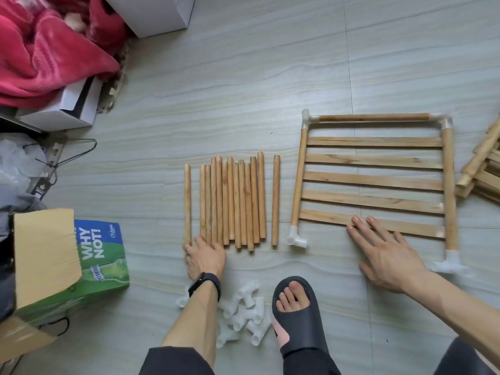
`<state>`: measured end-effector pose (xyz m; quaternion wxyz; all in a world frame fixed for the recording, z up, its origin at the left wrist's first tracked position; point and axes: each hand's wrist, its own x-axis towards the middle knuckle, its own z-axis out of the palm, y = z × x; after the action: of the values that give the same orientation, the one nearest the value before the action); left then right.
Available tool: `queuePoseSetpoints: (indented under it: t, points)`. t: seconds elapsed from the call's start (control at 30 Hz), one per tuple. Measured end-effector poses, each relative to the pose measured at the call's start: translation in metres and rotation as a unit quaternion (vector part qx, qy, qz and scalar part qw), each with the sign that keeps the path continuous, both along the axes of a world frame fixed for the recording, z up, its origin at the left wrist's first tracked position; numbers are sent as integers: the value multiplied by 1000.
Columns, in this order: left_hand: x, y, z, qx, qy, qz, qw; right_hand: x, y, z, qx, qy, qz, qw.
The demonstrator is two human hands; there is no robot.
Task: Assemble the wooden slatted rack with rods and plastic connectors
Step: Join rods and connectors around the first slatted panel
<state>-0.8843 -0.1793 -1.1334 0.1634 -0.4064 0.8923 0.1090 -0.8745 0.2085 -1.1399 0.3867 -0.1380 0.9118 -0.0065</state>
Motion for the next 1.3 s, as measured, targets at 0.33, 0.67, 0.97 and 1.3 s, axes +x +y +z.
queuePoseSetpoints:
  t: [0.33,0.67,0.97,1.3]
  points:
    - [-12,-38,-10,80,-28,52,995,0,0,2,-3,-8,4,1000]
    - [-17,3,20,86,163,-253,950,0,-10,20,-131,50,-165,976]
    - [-27,134,12,78,219,-599,766,7,-10,60,-481,-110,-756,430]
    - [-13,140,4,59,21,-320,945,34,39,40,-383,68,-824,412]
